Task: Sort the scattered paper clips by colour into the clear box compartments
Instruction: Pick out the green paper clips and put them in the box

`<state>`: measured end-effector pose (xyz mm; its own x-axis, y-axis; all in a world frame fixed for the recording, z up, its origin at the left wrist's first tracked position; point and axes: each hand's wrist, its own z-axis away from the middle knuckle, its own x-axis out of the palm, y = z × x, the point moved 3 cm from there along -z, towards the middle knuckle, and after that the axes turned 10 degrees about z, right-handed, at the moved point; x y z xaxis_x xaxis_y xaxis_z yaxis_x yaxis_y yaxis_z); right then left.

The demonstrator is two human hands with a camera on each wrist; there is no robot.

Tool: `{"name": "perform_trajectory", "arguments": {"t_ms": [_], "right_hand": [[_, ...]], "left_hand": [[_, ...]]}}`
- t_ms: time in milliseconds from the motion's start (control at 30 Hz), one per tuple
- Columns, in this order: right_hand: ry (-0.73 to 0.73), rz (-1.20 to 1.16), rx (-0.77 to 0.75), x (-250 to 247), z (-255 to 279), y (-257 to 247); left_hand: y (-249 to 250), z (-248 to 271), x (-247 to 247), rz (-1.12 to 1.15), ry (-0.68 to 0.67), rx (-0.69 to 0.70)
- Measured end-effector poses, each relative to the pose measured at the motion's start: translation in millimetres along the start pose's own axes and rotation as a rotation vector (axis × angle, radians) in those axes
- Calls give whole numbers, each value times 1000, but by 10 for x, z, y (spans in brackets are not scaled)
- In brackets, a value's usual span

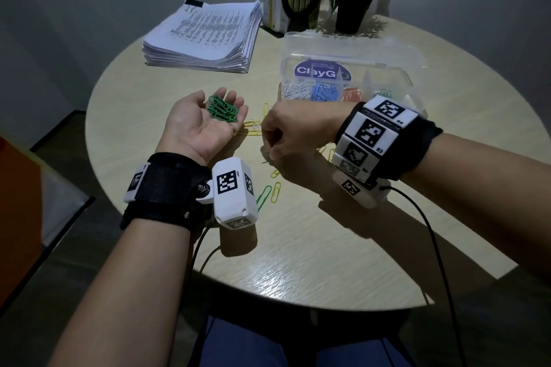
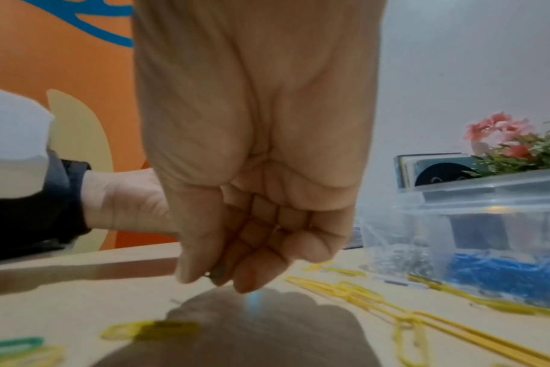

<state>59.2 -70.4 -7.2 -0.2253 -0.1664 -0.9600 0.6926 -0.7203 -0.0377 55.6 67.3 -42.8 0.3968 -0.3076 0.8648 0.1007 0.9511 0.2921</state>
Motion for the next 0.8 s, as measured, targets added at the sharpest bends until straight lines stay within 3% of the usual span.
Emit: {"name": "perform_trajectory", "arguments": {"t_ms": [167, 267, 533, 633, 800], "right_hand": [[-138, -139, -165, 55, 154, -303], [-155, -57, -189, 136, 195, -418], [-76, 94, -173, 150, 282, -475], [-11, 8, -122, 42, 311, -383], [232, -231, 50, -350, 283, -107]], "left_hand": [[44, 157, -35, 1, 0, 17], [51, 222, -47, 10, -3, 17], [0, 297, -71, 1, 14, 8], [-29, 303, -82, -24, 27, 1], [-232, 320, -34, -37, 15, -73]]}}
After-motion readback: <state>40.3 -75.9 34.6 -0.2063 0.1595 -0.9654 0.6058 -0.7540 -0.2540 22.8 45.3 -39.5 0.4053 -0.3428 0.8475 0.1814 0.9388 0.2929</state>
